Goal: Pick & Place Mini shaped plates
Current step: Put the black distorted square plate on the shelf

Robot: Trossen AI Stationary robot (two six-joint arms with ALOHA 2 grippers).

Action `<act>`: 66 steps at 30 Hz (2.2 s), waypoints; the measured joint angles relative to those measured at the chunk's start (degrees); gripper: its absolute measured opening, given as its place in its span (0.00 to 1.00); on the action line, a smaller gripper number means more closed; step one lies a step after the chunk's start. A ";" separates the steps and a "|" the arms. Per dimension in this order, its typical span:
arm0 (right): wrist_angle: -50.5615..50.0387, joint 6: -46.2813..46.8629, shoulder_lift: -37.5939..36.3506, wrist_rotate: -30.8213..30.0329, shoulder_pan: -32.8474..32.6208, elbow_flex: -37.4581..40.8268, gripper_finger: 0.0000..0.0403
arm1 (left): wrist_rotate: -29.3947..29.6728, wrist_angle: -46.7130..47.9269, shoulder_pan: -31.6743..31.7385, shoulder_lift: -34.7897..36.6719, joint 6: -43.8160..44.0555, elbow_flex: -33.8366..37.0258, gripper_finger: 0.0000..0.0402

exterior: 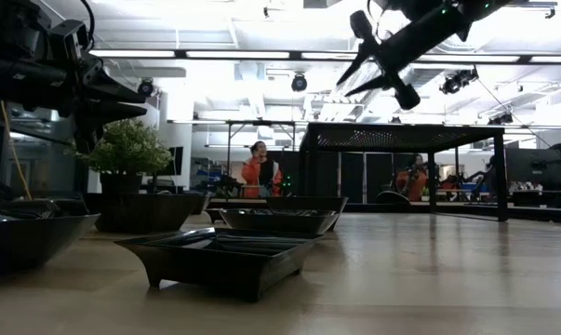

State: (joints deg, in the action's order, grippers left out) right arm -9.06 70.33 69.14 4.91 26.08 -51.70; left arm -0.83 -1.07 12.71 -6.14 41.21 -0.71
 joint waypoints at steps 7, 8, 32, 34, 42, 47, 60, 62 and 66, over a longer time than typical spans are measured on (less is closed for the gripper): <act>-8.02 -5.32 -6.14 0.02 -5.29 0.00 0.27 | 0.00 0.01 0.02 0.00 -0.01 0.00 0.20; -9.71 -6.11 -7.13 -0.32 -6.47 0.01 0.27 | 0.01 0.01 0.01 -0.01 -0.02 0.00 0.20; -37.46 -16.57 -16.60 -6.91 -34.96 0.02 0.27 | 0.00 0.00 0.01 -0.01 -0.01 0.00 0.20; -37.78 -18.55 -15.88 -6.72 -36.92 0.02 0.27 | 0.00 0.00 0.01 0.01 -0.01 0.00 0.20; -37.96 -22.83 -12.41 -3.78 -46.33 0.02 0.27 | -0.01 -0.01 0.02 -0.01 0.00 0.00 0.20; -38.14 -18.70 -10.48 -3.06 -52.15 0.02 0.27 | -0.01 -0.01 0.00 0.00 -0.01 0.00 0.20; -27.17 -10.75 3.96 10.38 -54.36 0.02 0.27 | 0.01 -0.01 0.01 0.00 -0.01 0.00 0.20; -25.40 -10.16 6.80 12.90 -54.55 0.02 0.27 | 0.01 0.01 0.01 0.00 -0.01 0.00 0.20; -20.39 -10.10 12.07 16.37 -55.38 0.02 0.27 | -0.01 0.01 0.02 -0.01 -0.02 0.00 0.20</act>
State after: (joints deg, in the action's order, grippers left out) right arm -29.46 60.23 81.21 21.28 -29.30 -51.68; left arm -0.84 -1.06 12.73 -6.15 41.20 -0.71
